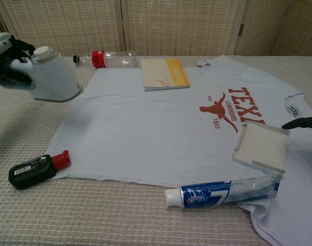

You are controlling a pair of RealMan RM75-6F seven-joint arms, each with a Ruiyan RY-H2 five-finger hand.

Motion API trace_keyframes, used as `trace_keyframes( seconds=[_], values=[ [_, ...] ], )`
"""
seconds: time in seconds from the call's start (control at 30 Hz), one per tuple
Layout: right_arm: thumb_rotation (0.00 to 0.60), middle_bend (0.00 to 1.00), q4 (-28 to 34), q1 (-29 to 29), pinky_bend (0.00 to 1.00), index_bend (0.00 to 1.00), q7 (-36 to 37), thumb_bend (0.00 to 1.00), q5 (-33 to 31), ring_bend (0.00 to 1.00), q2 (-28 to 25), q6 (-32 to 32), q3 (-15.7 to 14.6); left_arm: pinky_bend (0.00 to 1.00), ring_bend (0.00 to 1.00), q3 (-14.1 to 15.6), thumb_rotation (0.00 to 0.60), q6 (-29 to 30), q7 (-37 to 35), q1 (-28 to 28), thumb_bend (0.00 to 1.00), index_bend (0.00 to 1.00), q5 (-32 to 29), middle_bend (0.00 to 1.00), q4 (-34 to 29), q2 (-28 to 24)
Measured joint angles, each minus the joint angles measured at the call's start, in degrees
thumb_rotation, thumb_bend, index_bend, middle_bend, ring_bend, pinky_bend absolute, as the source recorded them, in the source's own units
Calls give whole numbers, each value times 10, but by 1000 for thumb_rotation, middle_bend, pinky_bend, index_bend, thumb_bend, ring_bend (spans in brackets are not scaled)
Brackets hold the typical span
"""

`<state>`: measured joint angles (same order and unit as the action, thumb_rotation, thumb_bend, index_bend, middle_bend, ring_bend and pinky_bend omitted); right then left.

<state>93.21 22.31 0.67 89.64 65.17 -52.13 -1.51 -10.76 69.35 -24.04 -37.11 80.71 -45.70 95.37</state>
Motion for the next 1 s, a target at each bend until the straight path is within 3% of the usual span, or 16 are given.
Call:
trace_keyframes(
  seconds=[0.1, 0.37, 0.67, 1.0],
  values=[
    [508, 20, -17, 14, 0, 0, 22, 854, 14, 0, 15, 4, -1, 632, 869, 3, 600, -1, 43, -12, 340, 915, 10, 1000, -40, 1],
    [481, 18, -61, 75, 0, 0, 72, 875, 40, 0, 57, 32, 9, 631, 869, -17, 600, -46, 92, -57, 344, 914, -4, 1000, -61, 28],
    [476, 18, -108, 146, 0, 0, 81, 877, 39, 0, 113, 90, 24, 632, 867, -24, 600, -75, 117, -79, 347, 914, -21, 1000, -5, 74],
    [475, 18, -154, 201, 0, 0, 42, 888, 13, 0, 163, 156, 25, 631, 865, -23, 600, -90, 119, -100, 347, 913, -24, 1000, 56, 127]
  ],
)
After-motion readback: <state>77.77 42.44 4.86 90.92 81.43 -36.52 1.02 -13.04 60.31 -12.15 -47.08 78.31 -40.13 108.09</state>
